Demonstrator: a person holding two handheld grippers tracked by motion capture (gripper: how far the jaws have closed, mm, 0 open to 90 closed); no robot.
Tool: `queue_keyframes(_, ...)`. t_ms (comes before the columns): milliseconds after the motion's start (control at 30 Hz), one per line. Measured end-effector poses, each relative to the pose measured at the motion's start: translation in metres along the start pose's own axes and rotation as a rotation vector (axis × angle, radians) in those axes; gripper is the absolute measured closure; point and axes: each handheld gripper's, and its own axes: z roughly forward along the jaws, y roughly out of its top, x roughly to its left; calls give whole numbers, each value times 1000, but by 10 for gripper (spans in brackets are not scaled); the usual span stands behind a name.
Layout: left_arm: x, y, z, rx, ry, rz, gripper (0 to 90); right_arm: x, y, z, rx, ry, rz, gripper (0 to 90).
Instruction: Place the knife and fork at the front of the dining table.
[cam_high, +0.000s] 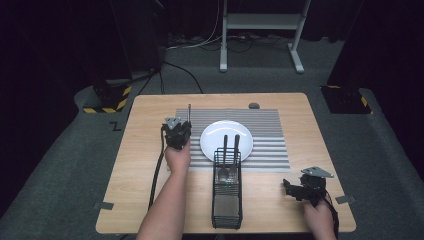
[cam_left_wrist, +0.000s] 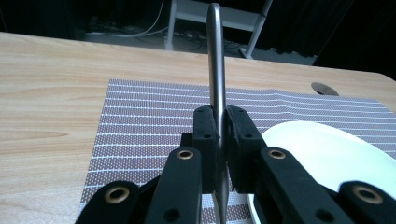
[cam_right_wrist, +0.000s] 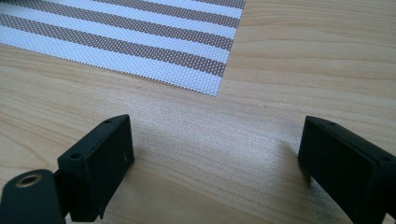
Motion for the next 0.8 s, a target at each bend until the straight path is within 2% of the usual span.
queue_keyframes(200,2,-3,9,21,-1,-14,828,0,0,0,1,-1,0,100)
queue_keyframes(467,3,-5,20,52,33,-32,829,0,0,0,0,0,0,100)
queue_keyframes(533,3,-4,25,78,49,-33,829,0,0,0,1,-1,0,101)
queue_keyframes(800,2,-3,31,112,58,-20,828,0,0,0,0,0,0,100)
